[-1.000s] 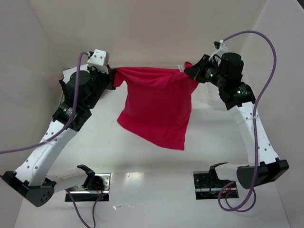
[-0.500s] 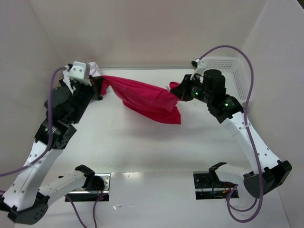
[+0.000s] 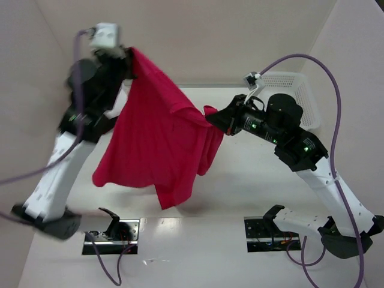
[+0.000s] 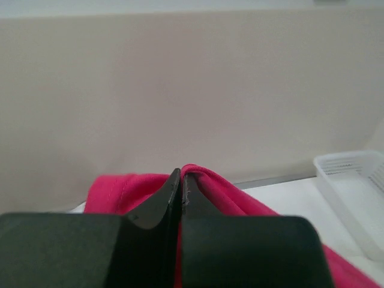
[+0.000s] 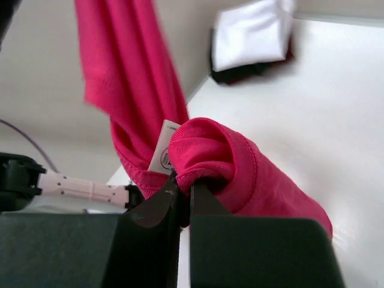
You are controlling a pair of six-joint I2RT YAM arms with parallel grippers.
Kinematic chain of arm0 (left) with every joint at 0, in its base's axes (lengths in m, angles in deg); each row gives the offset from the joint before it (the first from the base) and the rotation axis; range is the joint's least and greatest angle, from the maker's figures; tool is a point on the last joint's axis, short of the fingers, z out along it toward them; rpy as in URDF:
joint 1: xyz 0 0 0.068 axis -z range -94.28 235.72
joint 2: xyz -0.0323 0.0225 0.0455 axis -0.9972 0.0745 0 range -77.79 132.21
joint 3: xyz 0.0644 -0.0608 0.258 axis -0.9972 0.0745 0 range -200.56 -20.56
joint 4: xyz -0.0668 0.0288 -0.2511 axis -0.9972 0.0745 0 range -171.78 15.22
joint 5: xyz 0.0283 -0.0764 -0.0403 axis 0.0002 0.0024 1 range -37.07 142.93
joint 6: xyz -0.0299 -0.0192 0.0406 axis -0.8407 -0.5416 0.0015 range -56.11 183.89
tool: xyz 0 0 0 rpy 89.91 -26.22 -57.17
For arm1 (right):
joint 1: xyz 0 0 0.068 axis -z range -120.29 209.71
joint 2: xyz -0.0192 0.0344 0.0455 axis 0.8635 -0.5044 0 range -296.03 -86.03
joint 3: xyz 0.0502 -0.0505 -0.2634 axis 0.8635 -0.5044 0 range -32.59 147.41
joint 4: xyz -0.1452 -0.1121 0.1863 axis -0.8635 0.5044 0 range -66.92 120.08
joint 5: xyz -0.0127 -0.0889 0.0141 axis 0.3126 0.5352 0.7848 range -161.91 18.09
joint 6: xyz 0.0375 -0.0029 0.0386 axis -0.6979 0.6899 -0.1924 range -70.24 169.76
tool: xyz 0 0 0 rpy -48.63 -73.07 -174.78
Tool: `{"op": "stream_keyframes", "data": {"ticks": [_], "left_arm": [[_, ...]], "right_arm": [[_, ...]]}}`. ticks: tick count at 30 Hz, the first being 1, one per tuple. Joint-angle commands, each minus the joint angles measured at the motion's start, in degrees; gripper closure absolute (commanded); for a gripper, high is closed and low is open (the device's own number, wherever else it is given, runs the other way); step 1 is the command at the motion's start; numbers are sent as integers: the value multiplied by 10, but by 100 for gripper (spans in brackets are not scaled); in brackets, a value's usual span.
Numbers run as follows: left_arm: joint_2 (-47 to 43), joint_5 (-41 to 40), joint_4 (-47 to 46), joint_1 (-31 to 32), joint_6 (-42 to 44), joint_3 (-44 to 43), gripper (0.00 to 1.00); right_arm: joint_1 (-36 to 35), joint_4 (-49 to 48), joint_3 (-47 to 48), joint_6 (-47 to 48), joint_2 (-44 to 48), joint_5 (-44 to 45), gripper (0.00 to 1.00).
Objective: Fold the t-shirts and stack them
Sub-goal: Flatten out the tshirt
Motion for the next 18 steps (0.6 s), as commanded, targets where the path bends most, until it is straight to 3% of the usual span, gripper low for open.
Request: {"op": "stream_keyframes", "data": {"ticks": [1, 2, 4, 5, 6, 7, 9, 10, 13, 16, 18], "left_arm": [[305, 156, -45, -25, -63, -99, 100], [346, 191, -51, -17, -68, -149, 100], [468, 222, -23, -5, -78, -232, 98], [505, 238, -7, -5, -88, -283, 87], [570, 265, 38, 0, -110, -390, 52], [591, 265, 58, 0, -119, -434, 36], [610, 246, 97, 0, -125, -484, 4], [587, 234, 97, 0, -119, -462, 1], [542, 223, 117, -17, -130, -426, 1], [462, 205, 111, -33, -145, -333, 1], [343, 198, 69, -44, -145, -206, 1]], "right_arm": [[4, 145, -120, -46, 21, 70, 78], [4, 151, -143, -69, 33, 64, 39], [10, 165, -179, -82, 60, 70, 36], [10, 184, -179, -82, 75, 94, 25], [10, 195, -154, -89, 75, 113, 14], [15, 202, -137, -78, 75, 129, 0], [24, 218, -82, -66, 60, 199, 0], [36, 218, -54, -46, 48, 225, 0], [58, 176, -38, -3, 19, 221, 0], [63, 128, -38, 22, -13, 203, 0], [69, 97, -45, 30, -34, 203, 0]]}}
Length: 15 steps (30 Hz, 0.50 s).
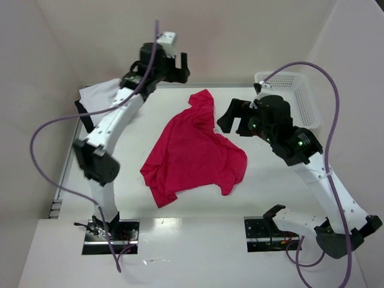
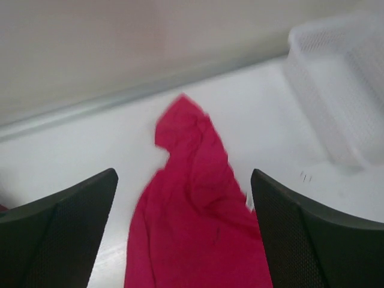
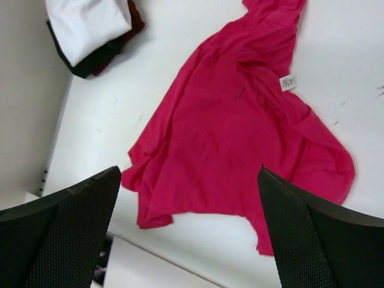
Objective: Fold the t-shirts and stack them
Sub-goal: Flatten out the tshirt
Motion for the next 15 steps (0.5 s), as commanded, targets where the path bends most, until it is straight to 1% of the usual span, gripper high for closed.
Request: {"op": "stream_keyframes", "data": {"ticks": [1, 2, 3, 4, 6, 7, 8, 9, 10, 12, 13, 15], "left_arm": [[-202, -17, -62, -27, -23, 136, 1], [-230, -17, -68, -32, -23, 215, 1], [-285, -11, -68, -32, -28, 252, 1], [-333, -11, -56, -32, -36, 326, 1], [-377, -11, -41, -32, -45, 396, 1], [-415, -25, -19, -32, -69, 454, 1], [-433, -26, 1, -32, -78, 482, 1], [-466, -33, 8, -32, -101, 534, 1], [-497, -34, 8, -32, -110, 561, 1], [-524, -13, 14, -32, -141, 621, 5], [-529, -12, 20, -32, -141, 636, 6], [-529, 15, 27, -32, -158, 670, 8]], "right_arm": [[8, -78, -11, 50, -57, 10, 0], [8, -96, -11, 50, -65, 10, 0], [8, -103, -19, 56, -72, 10, 0], [8, -115, -26, 56, -87, 10, 0], [8, -126, -26, 56, -100, 17, 0], [8, -142, -33, 56, -105, 17, 0], [8, -161, -38, 56, -105, 24, 0], [14, -168, -38, 56, -119, 24, 0], [14, -173, -38, 56, -126, 24, 0], [14, -173, -38, 56, -138, 24, 0], [14, -179, -38, 56, -145, 24, 0], [14, -185, -38, 50, -151, 24, 0]]}}
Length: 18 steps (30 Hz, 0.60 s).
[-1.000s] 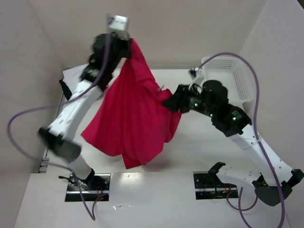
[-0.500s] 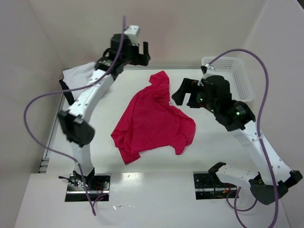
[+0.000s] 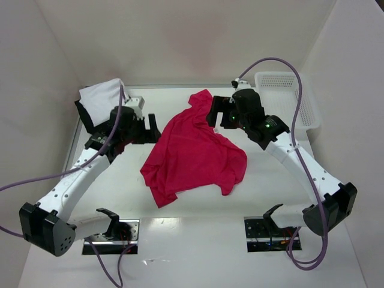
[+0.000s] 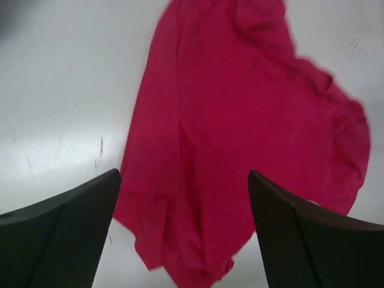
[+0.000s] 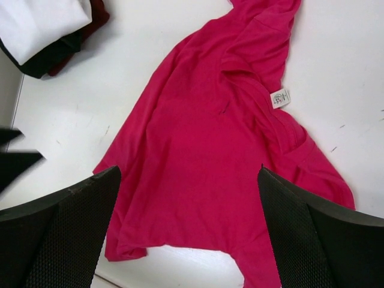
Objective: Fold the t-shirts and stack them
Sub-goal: Flatten out the tshirt
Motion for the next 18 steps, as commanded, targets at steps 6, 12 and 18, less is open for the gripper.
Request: {"op": "stream_keyframes", "data": {"ticks": [6, 12, 18], "left_arm": [[-17, 31, 37, 0, -151, 134, 9], [74, 33, -42, -22, -182, 181, 13], [99, 63, -107, -70, -201, 211, 19]], "right_arm": [[5, -67, -26, -24, -12, 13, 0], [5, -62, -38, -41, -7, 13, 0], [5, -57, -38, -47, -7, 13, 0]]}}
